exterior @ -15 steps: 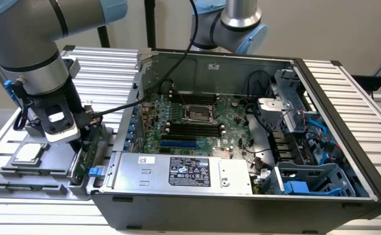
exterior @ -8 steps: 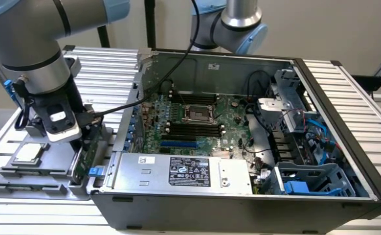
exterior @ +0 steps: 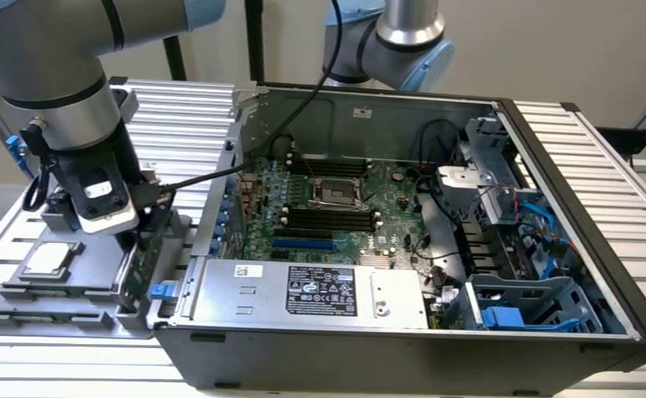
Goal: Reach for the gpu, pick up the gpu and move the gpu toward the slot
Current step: 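Pick up the gpu and move the gpu toward the slot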
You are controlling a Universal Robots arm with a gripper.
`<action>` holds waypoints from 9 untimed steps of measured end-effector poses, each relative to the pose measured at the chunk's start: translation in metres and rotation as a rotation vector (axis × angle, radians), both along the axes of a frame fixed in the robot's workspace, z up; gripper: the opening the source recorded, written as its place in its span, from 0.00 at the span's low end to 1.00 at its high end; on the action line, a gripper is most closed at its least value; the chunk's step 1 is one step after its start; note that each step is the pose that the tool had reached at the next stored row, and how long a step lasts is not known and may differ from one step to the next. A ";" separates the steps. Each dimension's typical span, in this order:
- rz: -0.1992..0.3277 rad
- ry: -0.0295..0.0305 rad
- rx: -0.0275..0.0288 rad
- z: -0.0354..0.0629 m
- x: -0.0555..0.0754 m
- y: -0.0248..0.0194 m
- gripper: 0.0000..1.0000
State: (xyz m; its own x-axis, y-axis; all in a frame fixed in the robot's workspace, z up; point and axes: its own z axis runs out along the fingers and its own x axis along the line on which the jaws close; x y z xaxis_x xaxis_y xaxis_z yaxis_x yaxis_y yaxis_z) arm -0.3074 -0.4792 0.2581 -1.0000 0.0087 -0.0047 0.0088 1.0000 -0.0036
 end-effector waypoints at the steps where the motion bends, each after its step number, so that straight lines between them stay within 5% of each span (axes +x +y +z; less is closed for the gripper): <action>1: 0.000 0.0042 0.0001 0.0024 0.001 0.0000 0.26; 9: 0.000 0.0313 0.0003 0.0292 0.007 -0.0002 0.26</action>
State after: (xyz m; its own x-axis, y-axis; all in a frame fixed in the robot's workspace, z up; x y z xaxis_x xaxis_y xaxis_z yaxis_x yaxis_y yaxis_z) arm -0.3007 -0.4794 0.2873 -0.9996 0.0088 0.0266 0.0087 1.0000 -0.0036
